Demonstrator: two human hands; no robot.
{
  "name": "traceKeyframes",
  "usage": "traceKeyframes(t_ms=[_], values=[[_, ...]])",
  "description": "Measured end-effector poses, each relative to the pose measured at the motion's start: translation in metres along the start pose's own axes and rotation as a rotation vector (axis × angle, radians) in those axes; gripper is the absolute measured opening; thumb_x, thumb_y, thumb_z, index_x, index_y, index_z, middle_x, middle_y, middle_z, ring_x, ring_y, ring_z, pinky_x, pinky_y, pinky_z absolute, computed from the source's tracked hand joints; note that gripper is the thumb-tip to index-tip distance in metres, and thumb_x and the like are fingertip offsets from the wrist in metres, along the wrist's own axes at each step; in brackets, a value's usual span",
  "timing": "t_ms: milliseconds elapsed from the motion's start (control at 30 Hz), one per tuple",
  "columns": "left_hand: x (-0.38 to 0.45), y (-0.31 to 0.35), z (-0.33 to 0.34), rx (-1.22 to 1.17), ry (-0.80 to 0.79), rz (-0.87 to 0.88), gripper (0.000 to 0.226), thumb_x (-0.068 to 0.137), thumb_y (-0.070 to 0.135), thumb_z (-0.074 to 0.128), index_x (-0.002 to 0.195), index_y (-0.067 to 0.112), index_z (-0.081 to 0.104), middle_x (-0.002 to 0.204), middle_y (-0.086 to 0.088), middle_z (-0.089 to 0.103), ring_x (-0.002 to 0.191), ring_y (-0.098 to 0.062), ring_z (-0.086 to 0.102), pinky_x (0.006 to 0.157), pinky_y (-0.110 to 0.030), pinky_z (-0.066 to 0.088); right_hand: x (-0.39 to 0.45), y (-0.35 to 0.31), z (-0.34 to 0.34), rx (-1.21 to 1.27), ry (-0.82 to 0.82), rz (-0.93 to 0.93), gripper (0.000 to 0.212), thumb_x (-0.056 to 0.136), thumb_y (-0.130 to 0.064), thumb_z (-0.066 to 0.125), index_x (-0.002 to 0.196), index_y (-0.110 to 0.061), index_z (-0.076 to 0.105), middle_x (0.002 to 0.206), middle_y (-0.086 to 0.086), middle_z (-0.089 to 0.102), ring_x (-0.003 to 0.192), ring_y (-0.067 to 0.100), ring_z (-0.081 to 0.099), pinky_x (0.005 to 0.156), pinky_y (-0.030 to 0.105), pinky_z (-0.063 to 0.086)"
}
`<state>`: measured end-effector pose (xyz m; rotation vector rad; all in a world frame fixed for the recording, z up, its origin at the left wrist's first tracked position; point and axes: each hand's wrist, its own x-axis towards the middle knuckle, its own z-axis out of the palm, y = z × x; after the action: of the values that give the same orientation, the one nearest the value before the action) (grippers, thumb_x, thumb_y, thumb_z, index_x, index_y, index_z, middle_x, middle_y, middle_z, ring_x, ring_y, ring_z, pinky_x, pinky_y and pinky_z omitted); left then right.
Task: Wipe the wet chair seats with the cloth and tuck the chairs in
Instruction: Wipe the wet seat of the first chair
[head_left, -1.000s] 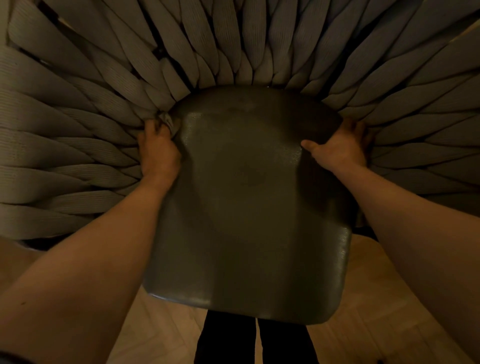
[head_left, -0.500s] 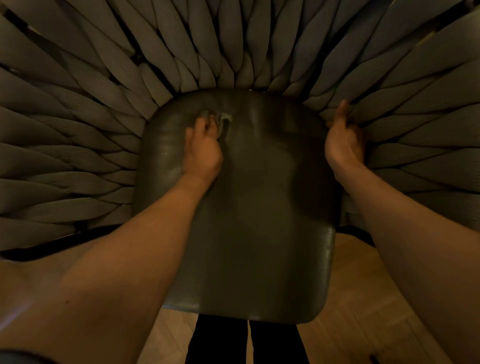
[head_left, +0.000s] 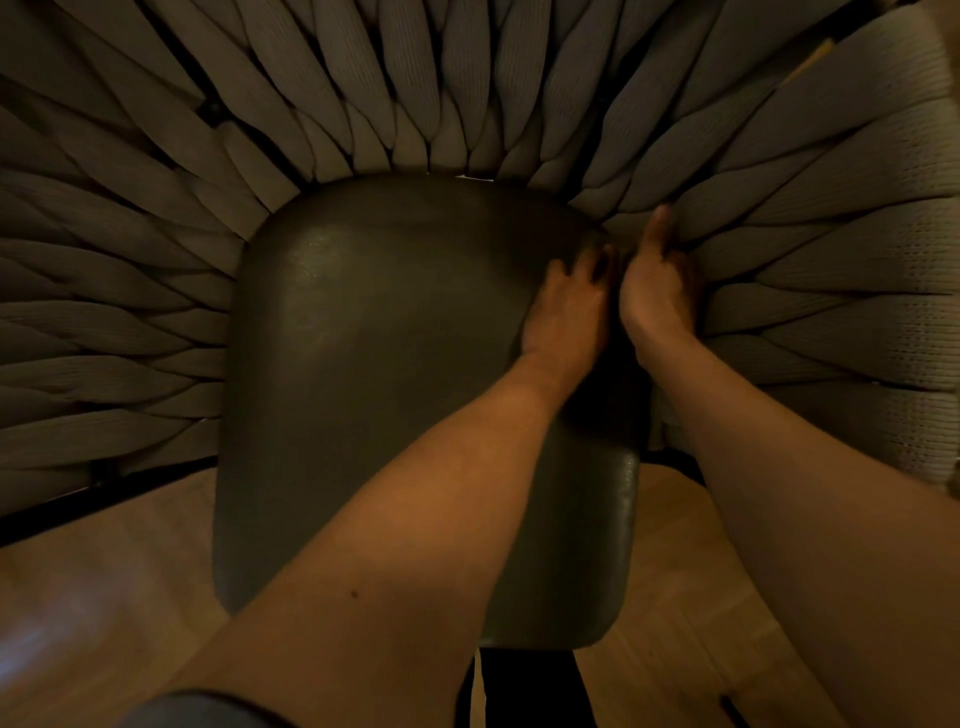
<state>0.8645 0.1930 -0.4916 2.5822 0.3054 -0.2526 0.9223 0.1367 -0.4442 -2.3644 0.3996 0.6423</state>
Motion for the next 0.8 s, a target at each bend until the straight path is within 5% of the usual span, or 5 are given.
traceKeyframes(t_ms=[133,300,433,567,800], values=[[0.001,0.013,-0.001,-0.054,-0.057,-0.012,0.045,0.099,0.019,0.044,0.144,0.011,0.040,0.143,-0.008,0.042,0.113,-0.032,0.047,0.093,-0.038,0.045,0.001,0.006,0.003,0.004,0.008,-0.054,0.065,0.110,-0.050,0.021,0.129,-0.008,0.067,0.137,0.016,0.062,0.130,0.030,0.054,0.106,0.033,0.037],[-0.003,-0.018,-0.014,0.188,-0.006,0.145,0.046,0.095,0.016,0.044,0.141,0.012,0.045,0.142,-0.012,0.042,0.100,-0.034,0.050,0.077,-0.037,0.041,0.002,0.007,0.004,-0.068,-0.020,-0.129,0.046,0.108,-0.041,0.041,0.132,-0.009,0.063,0.137,0.015,0.062,0.130,0.030,0.053,0.101,0.030,0.038],[-0.007,-0.048,-0.037,0.212,0.020,0.017,0.044,0.097,0.016,0.042,0.141,0.012,0.045,0.143,-0.009,0.038,0.105,-0.036,0.046,0.082,-0.040,0.041,-0.001,-0.002,0.011,-0.133,-0.024,-0.191,0.041,0.101,-0.037,0.056,0.132,-0.010,0.061,0.133,0.015,0.064,0.127,0.033,0.056,0.103,0.036,0.044],[-0.012,-0.088,-0.055,0.246,0.065,-0.129,0.036,0.099,0.015,0.039,0.131,0.006,0.052,0.138,-0.011,0.040,0.103,-0.037,0.045,0.080,-0.041,0.041,-0.002,-0.023,0.019,-0.240,-0.097,-0.300,0.060,0.096,-0.041,0.064,0.146,-0.011,0.050,0.146,0.014,0.054,0.137,0.033,0.048,0.110,0.039,0.042],[-0.039,-0.164,-0.082,0.291,0.166,-0.323,0.037,0.095,0.007,0.037,0.128,0.004,0.054,0.131,-0.017,0.043,0.100,-0.040,0.045,0.080,-0.048,0.044,-0.003,-0.035,0.035,-0.555,-0.271,-0.271,0.099,0.084,-0.061,0.073,0.161,-0.029,0.020,0.168,0.004,0.011,0.155,0.036,0.007,0.122,0.055,0.024]])
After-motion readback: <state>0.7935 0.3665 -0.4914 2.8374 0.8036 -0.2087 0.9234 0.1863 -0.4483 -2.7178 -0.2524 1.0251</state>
